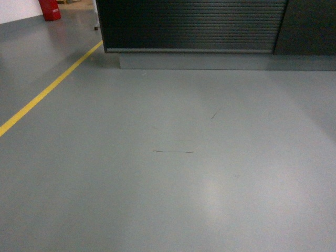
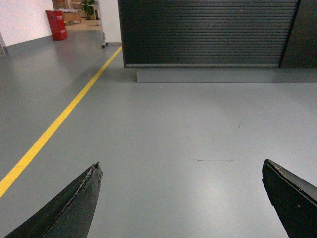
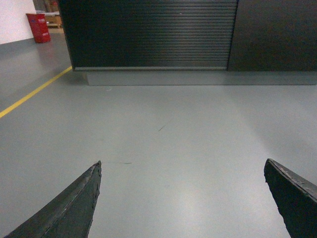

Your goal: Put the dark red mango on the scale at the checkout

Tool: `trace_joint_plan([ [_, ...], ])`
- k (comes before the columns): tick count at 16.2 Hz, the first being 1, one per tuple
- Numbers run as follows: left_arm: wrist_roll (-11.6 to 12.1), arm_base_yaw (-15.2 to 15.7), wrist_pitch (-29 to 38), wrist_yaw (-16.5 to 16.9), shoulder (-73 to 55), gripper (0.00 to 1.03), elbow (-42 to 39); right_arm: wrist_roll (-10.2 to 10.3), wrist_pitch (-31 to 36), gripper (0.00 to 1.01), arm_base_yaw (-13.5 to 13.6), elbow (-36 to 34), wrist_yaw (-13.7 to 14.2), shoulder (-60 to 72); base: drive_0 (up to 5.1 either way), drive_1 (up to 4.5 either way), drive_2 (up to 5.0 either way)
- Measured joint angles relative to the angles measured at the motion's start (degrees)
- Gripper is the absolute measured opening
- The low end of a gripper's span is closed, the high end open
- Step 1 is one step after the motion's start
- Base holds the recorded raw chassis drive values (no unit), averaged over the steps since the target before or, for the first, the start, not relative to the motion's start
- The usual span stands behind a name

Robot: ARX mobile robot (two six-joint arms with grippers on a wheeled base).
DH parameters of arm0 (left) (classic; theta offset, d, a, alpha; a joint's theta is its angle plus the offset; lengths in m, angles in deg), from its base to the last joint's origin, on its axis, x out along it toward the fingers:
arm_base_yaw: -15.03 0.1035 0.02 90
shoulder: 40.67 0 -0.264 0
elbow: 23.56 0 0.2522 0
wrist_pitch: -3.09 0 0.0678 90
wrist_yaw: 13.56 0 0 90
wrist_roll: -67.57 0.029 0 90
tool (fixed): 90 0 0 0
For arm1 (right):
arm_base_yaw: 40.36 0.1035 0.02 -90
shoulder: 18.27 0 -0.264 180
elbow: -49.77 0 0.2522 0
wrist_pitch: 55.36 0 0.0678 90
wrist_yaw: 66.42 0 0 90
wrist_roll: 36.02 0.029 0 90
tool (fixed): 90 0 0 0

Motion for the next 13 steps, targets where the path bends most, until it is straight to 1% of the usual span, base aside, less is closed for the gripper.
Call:
trace_joint_plan([
  [13, 0.0, 0.0, 0.0, 0.0, 0.0, 0.98, 0.0, 0.0, 0.0, 0.98, 0.0, 0.0, 0.0, 0.0, 0.0, 0.00, 0.0],
])
